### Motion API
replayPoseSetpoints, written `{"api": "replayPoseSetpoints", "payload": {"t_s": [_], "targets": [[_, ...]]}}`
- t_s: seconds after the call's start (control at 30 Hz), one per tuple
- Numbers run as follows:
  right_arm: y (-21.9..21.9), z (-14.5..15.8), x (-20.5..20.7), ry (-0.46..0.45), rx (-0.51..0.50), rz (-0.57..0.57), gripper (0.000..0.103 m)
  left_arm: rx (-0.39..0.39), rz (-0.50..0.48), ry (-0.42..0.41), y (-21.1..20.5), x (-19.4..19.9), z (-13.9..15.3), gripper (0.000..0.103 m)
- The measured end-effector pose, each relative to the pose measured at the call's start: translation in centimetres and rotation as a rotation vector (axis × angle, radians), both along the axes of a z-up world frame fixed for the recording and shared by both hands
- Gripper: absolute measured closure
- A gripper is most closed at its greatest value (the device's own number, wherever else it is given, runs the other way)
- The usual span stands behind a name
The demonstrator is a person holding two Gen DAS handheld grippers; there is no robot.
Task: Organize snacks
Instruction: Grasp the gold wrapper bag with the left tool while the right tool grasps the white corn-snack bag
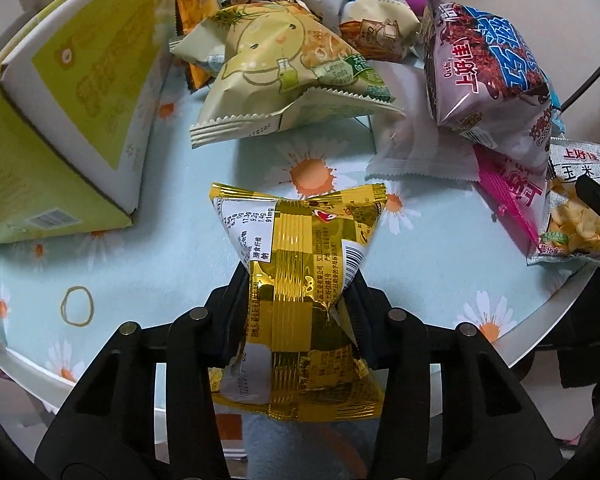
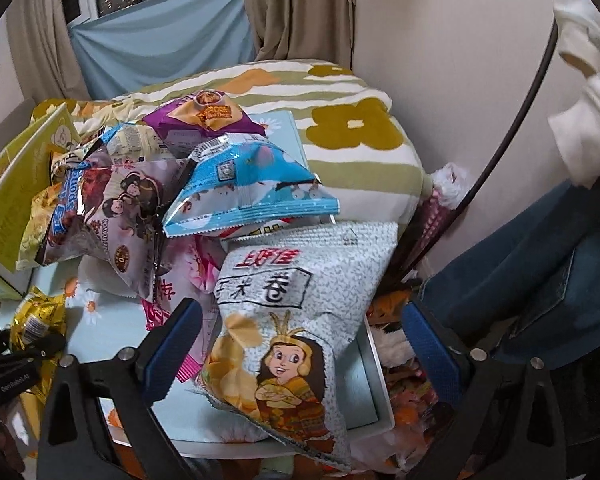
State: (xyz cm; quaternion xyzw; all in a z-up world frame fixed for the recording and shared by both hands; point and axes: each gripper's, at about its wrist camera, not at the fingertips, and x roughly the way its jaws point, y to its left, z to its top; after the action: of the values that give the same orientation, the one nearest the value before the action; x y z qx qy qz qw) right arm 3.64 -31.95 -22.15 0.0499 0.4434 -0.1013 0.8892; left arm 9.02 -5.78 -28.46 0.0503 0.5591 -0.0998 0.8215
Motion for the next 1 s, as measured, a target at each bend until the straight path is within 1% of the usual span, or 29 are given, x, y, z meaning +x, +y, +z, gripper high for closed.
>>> {"api": "replayPoseSetpoints", "payload": {"t_s": [0.13, 0.27, 0.37, 0.4, 0.43, 0.5, 0.6, 0.77, 0.83, 1.0], "targets": [[1.1, -0.3, 0.1, 0.002, -0.028, 0.039, 0.013, 0.002, -0.003, -0.002, -0.8, 0.1, 0.2, 0.059], [1.6, -1.4, 0.7, 0.030, -0.012, 0.054, 0.024, 0.004, -0.008, -0.004, -1.3, 0.4, 0.5, 0.059], [1.1, -2.5, 1.2, 0.061, 0.022, 0.053, 0.039, 0.006, -0.014, -0.003, -1.5, 0.4, 0.6, 0.059], [1.0, -2.7, 1.3, 0.072, 0.035, 0.053, 0.048, 0.005, -0.016, -0.002, -1.5, 0.4, 0.6, 0.059], [0.5, -3.0, 1.3, 0.076, 0.075, 0.056, 0.054, 0.004, -0.020, 0.000, -1.5, 0.4, 0.6, 0.060], [0.0, -2.9, 1.1, 0.069, 0.108, 0.049, 0.059, 0.002, -0.024, 0.004, -1.6, 0.5, 0.7, 0.060], [-0.2, -2.2, 0.9, 0.063, 0.095, 0.051, 0.063, 0.001, -0.028, 0.003, -1.9, 0.6, 1.3, 0.060], [-0.6, -0.9, 0.1, 0.051, 0.110, 0.040, 0.063, -0.009, -0.027, -0.011, -2.2, 0.3, 3.4, 0.060], [-0.8, -0.1, -0.2, 0.045, 0.127, 0.036, 0.063, -0.020, -0.026, -0.025, -2.2, 0.1, 4.8, 0.060], [-0.7, 2.2, -0.8, 0.016, 0.133, 0.039, 0.063, -0.050, -0.021, -0.071, -2.0, -0.4, 8.6, 0.060]]}}
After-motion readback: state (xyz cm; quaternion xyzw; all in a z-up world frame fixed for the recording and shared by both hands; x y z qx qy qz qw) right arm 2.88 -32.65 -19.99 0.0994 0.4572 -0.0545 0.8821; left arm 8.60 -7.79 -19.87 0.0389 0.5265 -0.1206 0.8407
